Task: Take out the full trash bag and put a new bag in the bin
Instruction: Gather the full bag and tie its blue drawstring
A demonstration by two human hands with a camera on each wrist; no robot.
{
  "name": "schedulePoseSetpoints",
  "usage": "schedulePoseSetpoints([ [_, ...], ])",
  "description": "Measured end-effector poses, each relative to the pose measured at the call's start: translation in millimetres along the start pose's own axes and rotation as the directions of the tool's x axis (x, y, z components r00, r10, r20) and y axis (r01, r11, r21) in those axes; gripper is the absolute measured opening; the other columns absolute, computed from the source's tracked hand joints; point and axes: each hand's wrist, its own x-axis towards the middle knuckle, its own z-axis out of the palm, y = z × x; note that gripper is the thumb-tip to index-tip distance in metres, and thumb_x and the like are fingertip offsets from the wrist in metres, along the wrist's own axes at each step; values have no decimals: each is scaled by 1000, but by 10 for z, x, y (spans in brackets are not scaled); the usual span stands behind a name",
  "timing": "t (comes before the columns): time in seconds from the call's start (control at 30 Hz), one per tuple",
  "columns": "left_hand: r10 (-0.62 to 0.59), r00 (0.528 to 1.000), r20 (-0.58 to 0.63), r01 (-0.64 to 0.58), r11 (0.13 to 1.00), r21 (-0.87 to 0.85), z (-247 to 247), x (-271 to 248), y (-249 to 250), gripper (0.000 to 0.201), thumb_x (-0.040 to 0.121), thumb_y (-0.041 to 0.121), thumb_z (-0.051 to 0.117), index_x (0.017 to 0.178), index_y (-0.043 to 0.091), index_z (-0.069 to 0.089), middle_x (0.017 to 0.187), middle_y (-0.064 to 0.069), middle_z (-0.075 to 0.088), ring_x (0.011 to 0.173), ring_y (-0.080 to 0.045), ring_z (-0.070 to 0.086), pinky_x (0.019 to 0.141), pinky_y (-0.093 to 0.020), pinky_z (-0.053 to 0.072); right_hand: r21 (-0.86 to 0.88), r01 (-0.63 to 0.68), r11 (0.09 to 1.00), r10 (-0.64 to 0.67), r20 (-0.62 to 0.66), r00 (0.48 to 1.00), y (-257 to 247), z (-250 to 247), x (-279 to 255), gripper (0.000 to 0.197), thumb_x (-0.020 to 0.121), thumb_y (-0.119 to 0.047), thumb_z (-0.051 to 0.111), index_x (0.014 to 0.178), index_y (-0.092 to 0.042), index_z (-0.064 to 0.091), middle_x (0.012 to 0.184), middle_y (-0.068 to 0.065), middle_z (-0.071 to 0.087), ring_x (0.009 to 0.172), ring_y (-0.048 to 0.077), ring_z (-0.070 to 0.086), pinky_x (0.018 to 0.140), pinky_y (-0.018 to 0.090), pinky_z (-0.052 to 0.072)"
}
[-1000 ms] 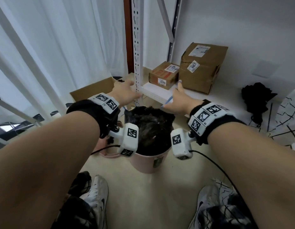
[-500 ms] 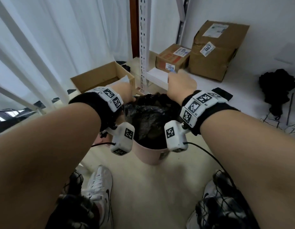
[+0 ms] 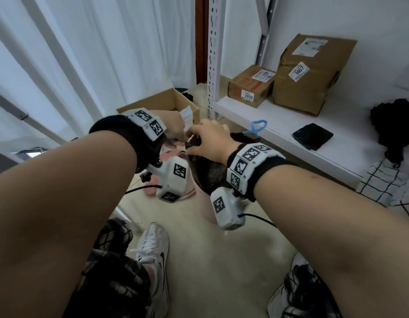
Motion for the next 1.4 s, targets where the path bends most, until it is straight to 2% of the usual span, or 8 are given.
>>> schedulePoseSetpoints([
  [0.13, 47, 996, -73, -60, 980, -191, -14, -33, -40, 56, 88, 5, 62, 137, 4, 34, 81, -15, 58, 67, -21, 56, 72, -33, 54, 82, -38, 996, 43, -60, 997, 75, -12, 39, 21, 86, -42, 62, 102, -31, 68, 86, -10, 48, 108, 20, 52, 93, 39, 30],
  [0.27, 116, 988, -104, -137, 966, -221, -71, -77, -42, 42, 82, 3, 67, 116, 5, 44, 96, -21, 65, 84, -29, 64, 90, -43, 55, 222, -65, 973, 83, -71, 994, 98, -5, 79, 19, 87, -41, 61, 101, -31, 68, 68, -14, 50, 91, 13, 51, 94, 39, 27],
  [0.5, 175, 931, -321, -165, 984, 59, 15, 45, 58, 30, 86, 4, 60, 99, 12, 35, 74, -4, 48, 62, -19, 46, 54, -29, 40, 44, -150, 988, 151, -33, 988, 190, -86, 172, 16, 90, -33, 56, 89, -27, 71, 99, -5, 69, 103, 20, 57, 93, 40, 27],
  [0.73, 240, 861, -449, -167, 966, 196, 160, 198, 187, 19, 89, -5, 39, 99, 8, 29, 64, -4, 40, 54, -18, 40, 48, -28, 31, -109, -189, 976, 189, -16, 982, 439, -166, 123, 16, 89, -31, 57, 76, -30, 66, 95, -6, 69, 99, 21, 57, 96, 42, 25],
  [1.03, 137, 865, -483, 34, 944, 328, 102, 333, 80, 45, 87, 8, 50, 129, 13, 34, 122, -18, 52, 111, -36, 49, 89, -45, 38, -11, -160, 987, 161, 36, 986, 670, -182, -1, 11, 89, -35, 59, 92, -30, 68, 96, -7, 65, 102, 19, 56, 96, 40, 28],
  [1.17, 355, 802, -480, -198, 917, 346, 128, 239, 311, 65, 82, 15, 52, 142, 26, 31, 143, -7, 29, 135, -29, 25, 112, -45, 17, 309, -157, 938, 156, 28, 987, 763, -279, -78, 38, 94, -23, 50, 131, -19, 49, 115, 1, 61, 112, 20, 55, 102, 37, 40],
  [1.27, 462, 740, -489, -347, 885, 310, 126, 145, 550, 60, 78, 9, 51, 134, 30, 44, 138, 0, 36, 134, -23, 27, 113, -40, 12, 368, -203, 907, 233, -40, 972, 953, -417, -140, 38, 90, 2, 38, 123, -8, 53, 121, 10, 60, 115, 24, 54, 100, 34, 41],
  [1.4, 559, 744, -367, -449, 824, 347, 156, 121, 732, 30, 87, 18, 51, 114, 21, 63, 123, 2, 60, 121, -18, 50, 105, -35, 33, 152, -191, 970, 169, 149, 974, 1160, -443, -236, 34, 87, 1, 53, 117, -12, 63, 121, 8, 64, 116, 23, 56, 104, 33, 41],
])
